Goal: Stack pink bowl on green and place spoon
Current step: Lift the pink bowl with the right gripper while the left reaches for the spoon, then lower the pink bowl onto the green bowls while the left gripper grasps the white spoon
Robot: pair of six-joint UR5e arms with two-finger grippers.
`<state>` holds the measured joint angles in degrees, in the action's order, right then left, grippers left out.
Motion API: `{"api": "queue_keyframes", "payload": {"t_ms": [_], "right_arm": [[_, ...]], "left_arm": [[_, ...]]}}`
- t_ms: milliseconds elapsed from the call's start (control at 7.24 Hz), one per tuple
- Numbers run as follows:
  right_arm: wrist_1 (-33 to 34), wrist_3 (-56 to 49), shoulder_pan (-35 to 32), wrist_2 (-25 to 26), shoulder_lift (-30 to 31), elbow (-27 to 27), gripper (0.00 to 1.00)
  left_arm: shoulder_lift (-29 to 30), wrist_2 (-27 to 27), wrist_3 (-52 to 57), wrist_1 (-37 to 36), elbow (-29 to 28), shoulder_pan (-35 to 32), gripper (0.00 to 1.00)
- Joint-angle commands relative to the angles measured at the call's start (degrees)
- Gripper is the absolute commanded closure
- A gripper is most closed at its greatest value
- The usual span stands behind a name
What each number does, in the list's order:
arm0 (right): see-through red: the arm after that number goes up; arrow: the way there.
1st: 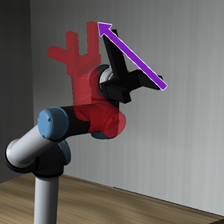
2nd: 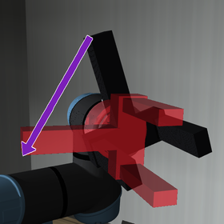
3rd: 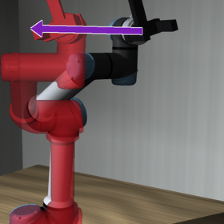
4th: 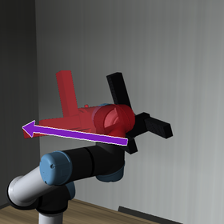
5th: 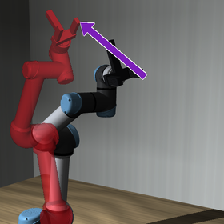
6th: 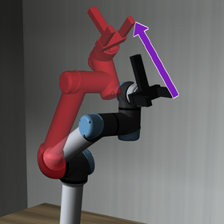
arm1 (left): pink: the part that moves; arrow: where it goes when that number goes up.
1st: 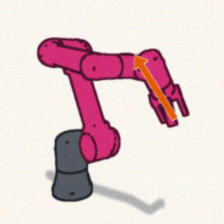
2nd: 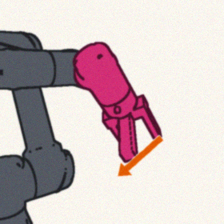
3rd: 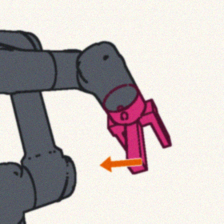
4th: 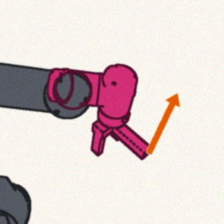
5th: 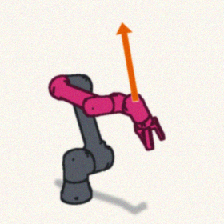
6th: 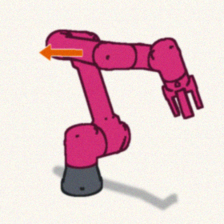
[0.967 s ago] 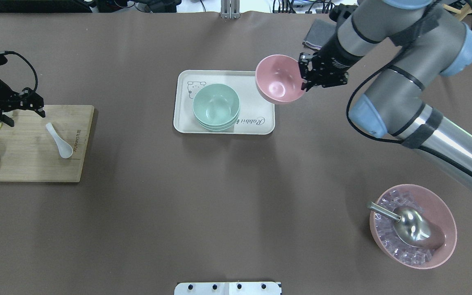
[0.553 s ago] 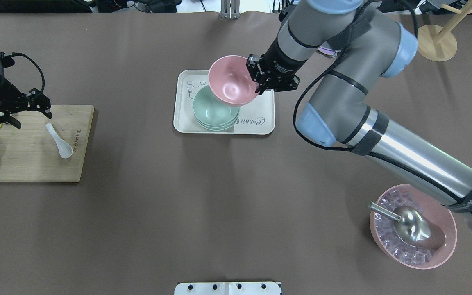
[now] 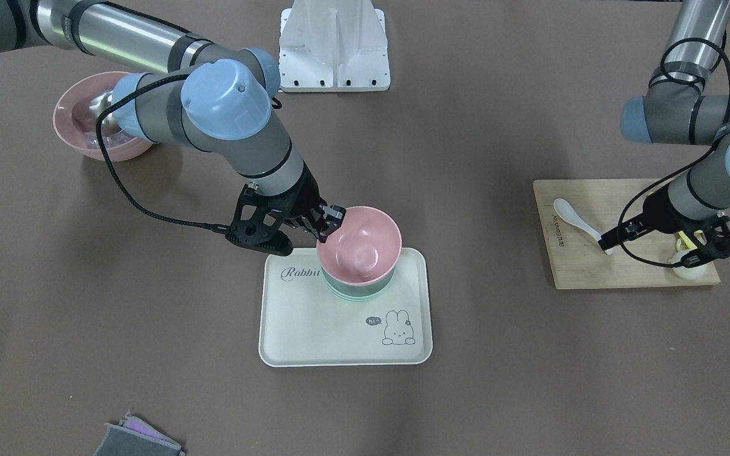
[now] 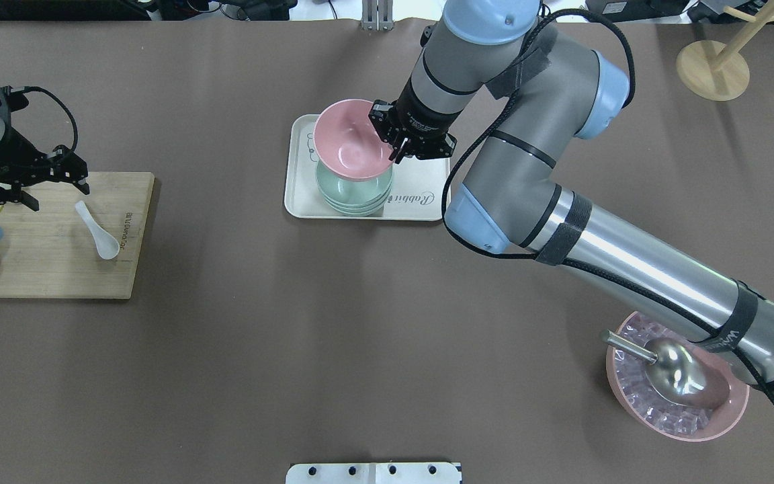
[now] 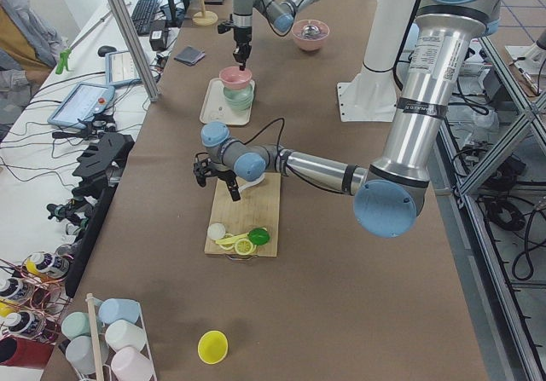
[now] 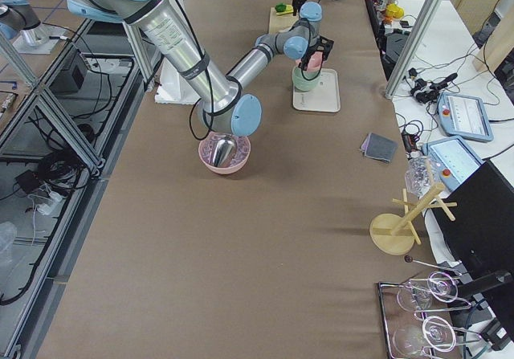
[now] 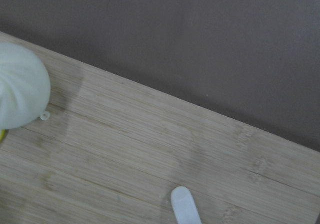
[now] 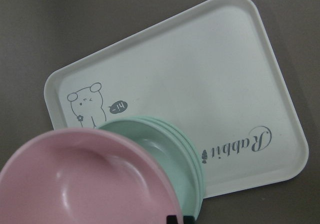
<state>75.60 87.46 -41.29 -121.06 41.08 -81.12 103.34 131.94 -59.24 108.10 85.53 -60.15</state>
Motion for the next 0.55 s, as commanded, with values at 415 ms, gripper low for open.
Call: {"api": "queue_keyframes", "payload": {"t_ms": [415], "right_arm": [[-5.45,0.61,0.68,0.12,-0.21,3.85,1.0]], "left_arm": [[0.02,0.07,-3.6,0.18,0.52,1.97,0.07]]}}
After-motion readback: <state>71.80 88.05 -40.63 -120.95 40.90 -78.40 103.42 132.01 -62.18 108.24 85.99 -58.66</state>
